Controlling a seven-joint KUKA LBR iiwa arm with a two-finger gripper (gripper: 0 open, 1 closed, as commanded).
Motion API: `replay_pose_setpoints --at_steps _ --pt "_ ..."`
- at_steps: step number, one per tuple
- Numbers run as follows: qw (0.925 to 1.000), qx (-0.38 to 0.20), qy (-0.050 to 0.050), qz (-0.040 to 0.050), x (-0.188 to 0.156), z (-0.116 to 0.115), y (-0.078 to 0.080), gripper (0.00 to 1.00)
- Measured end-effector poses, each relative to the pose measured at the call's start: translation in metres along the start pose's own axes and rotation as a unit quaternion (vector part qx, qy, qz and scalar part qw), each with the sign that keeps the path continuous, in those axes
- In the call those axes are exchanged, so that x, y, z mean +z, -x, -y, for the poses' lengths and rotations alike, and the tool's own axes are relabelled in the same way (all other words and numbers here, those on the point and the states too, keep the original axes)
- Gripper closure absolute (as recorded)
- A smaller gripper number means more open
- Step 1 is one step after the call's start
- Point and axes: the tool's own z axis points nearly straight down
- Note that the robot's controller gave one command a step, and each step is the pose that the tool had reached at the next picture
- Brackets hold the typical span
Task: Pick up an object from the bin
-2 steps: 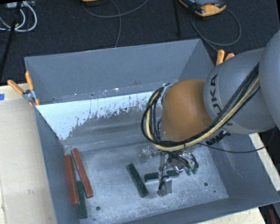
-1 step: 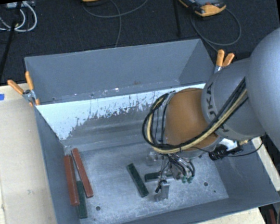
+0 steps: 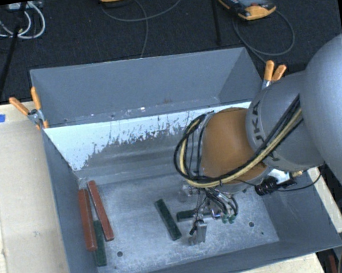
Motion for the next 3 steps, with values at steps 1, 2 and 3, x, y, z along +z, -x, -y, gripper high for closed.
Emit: replay_pose_setpoints --at_steps 1,2,3 --pt "1.0000 0.000 0.000 0.0007 -0.001 0.000 0.000 1.00" --pt "1.0000 -0.001 0.001 0.0024 -0.037 0.000 0.001 1.00" --pt "1.0000 -0.003 0.001 0.0048 -0.119 0.000 0.003 1.00"
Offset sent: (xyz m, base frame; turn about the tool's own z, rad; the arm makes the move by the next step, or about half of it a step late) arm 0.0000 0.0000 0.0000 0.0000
